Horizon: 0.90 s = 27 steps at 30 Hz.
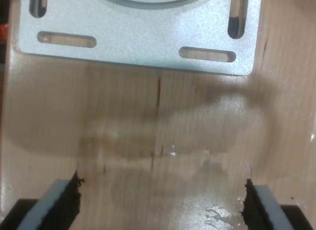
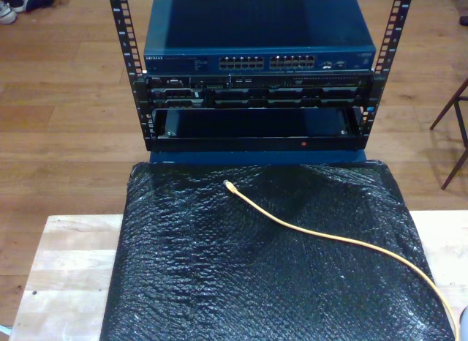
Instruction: Grab the cable and plug it in
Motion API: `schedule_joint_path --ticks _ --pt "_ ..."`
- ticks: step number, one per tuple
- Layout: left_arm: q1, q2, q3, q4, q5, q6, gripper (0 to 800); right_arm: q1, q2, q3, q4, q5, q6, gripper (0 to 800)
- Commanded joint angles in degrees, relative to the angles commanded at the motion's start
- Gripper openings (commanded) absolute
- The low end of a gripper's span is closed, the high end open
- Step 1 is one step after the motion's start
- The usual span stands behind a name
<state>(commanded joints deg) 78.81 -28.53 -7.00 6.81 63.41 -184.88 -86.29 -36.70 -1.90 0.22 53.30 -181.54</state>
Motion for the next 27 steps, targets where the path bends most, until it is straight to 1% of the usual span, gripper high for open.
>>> schedule_joint_path --ticks 8,13,18,23,27 --pt "0.0 0.1 0.0 0.1 0.3 0.0 800 0.0 -0.4 -0.7 0.1 0.4 0.4 800" --pt "0.0 -0.4 -1.4 0.4 1.4 -0.1 800 0.0 -3.9 -0.8 0.1 0.9 0.9 800" --pt "0.0 -0.4 -4.0 0.4 6.7 0.0 800 0.0 -6.2 -2.6 0.2 3.8 3.2 800" --pt "-0.1 -0.4 -7.6 0.3 12.3 0.0 800 0.1 -6.2 -7.2 0.3 10.5 4.8 800" --pt "-0.3 -0.5 -9.5 0.2 14.3 -0.4 800 0.3 -5.9 -11.4 0.3 14.8 8.2 800"
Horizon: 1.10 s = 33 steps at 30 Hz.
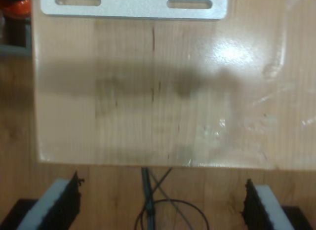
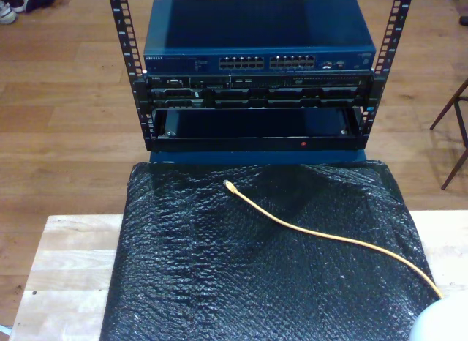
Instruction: Grab the cable and plug it in
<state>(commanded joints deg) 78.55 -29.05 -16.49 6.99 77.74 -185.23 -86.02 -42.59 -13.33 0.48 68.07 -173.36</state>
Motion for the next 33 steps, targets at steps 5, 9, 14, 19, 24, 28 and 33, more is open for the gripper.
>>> schedule_joint_path --ticks 5,9,14,19,24,28,33 --pt "-0.3 0.1 -2.9 -0.4 1.0 -0.4 800 0.2 1.8 -5.7 0.7 4.0 5.4 800" --pt "-0.3 0.2 -4.7 -1.7 2.5 -0.7 800 0.6 3.8 -10.7 4.4 8.3 8.1 800" --pt "-2.0 0.1 -7.7 -4.0 5.8 -1.2 800 0.8 7.2 -17.3 9.3 15.2 12.7 800" --pt "-7.6 0.4 -11.6 -6.5 10.8 -5.9 800 6.6 10.9 -22.1 9.5 17.8 22.0 800" --pt "-14.9 0.5 -13.7 -7.8 12.0 -14.2 800 12.3 14.9 -25.9 9.5 18.3 33.5 799" --pt "-21.5 0.5 -15.1 -10.2 12.7 -20.0 800 15.6 17.8 -29.5 10.5 21.5 39.2 799" --pt "-27.5 0.6 -15.7 -12.0 14.3 -26.2 800 16.2 18.7 -31.9 16.6 25.1 41.7 798"
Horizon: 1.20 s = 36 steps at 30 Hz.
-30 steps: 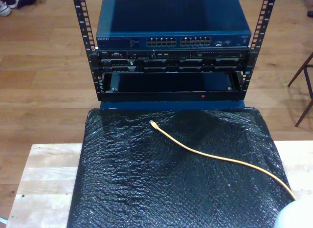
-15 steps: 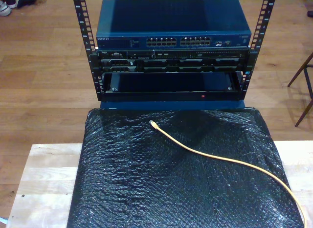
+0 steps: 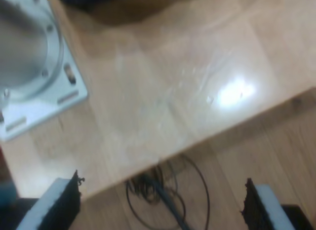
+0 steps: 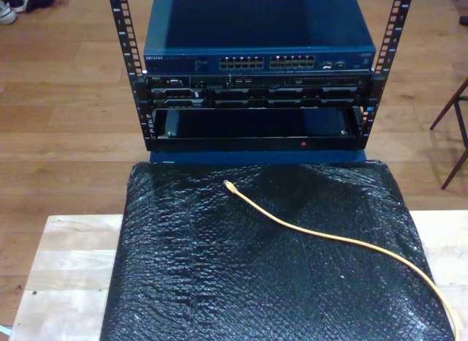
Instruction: Grab the cable and plug it in
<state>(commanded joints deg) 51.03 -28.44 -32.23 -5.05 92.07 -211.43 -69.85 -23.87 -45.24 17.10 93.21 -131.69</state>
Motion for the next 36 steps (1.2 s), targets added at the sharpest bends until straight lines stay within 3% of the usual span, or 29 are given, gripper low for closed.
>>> schedule_joint_path --ticks 3,8,16,28,36 --pt "-2.7 0.0 0.0 -2.3 0.0 -3.3 800 0.1 0.0 -0.3 3.2 0.1 1.4 798" --pt "-7.3 0.1 -0.1 -6.2 0.0 -9.5 800 2.0 0.0 -0.8 4.0 0.0 6.1 797" --pt "-13.5 0.1 -0.9 -6.7 -0.5 -20.3 800 4.2 -0.2 -2.5 8.7 0.0 11.9 796" --pt "-14.9 1.1 -1.0 -11.6 -0.5 -25.7 800 13.3 -4.1 -2.4 9.0 -0.3 20.3 796" --pt "-16.6 1.8 -0.9 -11.8 -0.5 -28.8 800 17.2 -7.4 -1.3 12.6 -0.4 24.9 796"
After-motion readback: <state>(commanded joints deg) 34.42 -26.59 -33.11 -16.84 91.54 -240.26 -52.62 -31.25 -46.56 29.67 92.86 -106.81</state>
